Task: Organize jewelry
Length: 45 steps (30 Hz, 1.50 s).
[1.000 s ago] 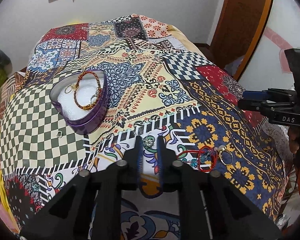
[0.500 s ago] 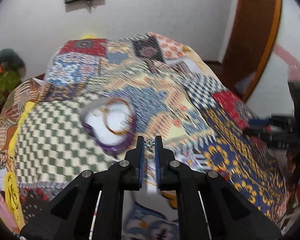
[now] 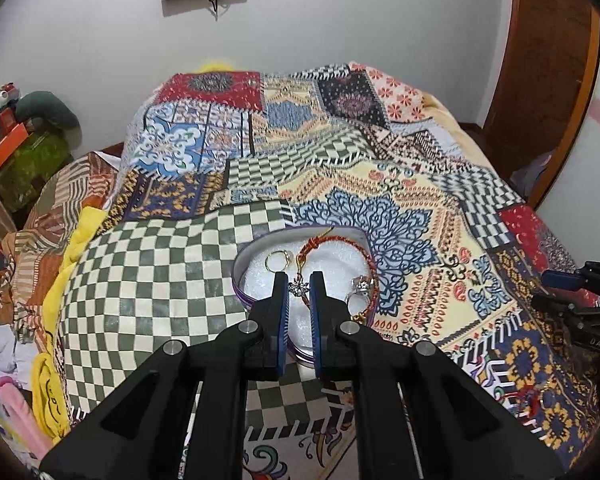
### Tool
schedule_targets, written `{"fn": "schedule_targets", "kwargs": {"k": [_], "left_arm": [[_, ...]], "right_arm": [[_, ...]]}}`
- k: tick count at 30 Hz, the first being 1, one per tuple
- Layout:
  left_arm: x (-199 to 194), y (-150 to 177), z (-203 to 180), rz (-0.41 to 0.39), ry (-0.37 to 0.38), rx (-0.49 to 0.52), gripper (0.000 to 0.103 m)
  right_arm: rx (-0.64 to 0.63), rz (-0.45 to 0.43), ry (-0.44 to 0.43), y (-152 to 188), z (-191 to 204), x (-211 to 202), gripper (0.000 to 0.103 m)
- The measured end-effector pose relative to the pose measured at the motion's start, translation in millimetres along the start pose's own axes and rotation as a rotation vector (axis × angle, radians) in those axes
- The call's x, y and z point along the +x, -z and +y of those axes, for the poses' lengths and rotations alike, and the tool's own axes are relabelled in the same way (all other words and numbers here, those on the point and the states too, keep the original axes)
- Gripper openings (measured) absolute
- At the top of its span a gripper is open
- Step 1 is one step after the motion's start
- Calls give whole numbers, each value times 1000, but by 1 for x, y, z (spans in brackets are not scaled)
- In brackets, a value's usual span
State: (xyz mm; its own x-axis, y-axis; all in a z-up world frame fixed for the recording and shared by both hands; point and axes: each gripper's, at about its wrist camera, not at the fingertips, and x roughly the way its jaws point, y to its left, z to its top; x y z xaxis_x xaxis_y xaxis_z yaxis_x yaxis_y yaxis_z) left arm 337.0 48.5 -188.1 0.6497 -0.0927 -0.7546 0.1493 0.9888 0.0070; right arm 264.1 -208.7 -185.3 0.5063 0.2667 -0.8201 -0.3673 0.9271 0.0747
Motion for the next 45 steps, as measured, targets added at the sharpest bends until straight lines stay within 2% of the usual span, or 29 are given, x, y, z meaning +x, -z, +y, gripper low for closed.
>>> {"fn": "schedule_targets", "kwargs": {"k": [5, 10, 11, 15, 20, 24, 28, 31, 33, 35, 37, 39, 40, 42, 45], "left_arm": [[3, 6, -4, 32, 19, 8, 8], [-6, 12, -14, 42, 18, 42, 10], [-9, 13, -16, 41, 17, 46, 11], [-23, 17, -19, 29, 27, 26, 35], [-42, 27, -32, 27, 84, 19, 35], [-50, 37, -54, 46, 132, 43, 35], [-55, 49, -79, 68, 204, 63, 35], [-56, 57, -95, 71, 218, 89, 35], [-51, 60, -101, 92, 214, 91, 35], [-44, 63, -102, 115, 213, 72, 35], [-39, 65, -99, 116, 235, 23, 35], [-38, 66, -98, 116, 242, 13, 34], [-37, 66, -98, 113, 248, 9, 31], [-37, 68, -100, 119, 284, 12, 15], [-39, 68, -103, 116, 299, 26, 10]], "right_arm": [[-10, -8, -12, -1, 5, 2, 15], [-40, -18, 0, -1, 13, 3, 7], [-42, -20, 4, 0, 13, 1, 7], [-38, -31, -5, 2, 16, -5, 7], [-33, -48, -13, 4, 16, -19, 7], [-3, -21, -38, 6, 12, -24, 7], [-9, 9, -30, 13, 12, -28, 9], [-16, 16, -33, 20, 13, -33, 12], [-22, 15, -32, 23, 13, -35, 16], [-26, 9, -25, 25, 14, -38, 30], [-24, -5, -21, 27, 13, -42, 39], [-22, -10, -18, 26, 11, -42, 40], [-17, -10, -17, 26, 10, -41, 40], [-4, -11, -19, 25, 7, -40, 40], [10, -10, -28, 26, 4, -38, 40]]}}
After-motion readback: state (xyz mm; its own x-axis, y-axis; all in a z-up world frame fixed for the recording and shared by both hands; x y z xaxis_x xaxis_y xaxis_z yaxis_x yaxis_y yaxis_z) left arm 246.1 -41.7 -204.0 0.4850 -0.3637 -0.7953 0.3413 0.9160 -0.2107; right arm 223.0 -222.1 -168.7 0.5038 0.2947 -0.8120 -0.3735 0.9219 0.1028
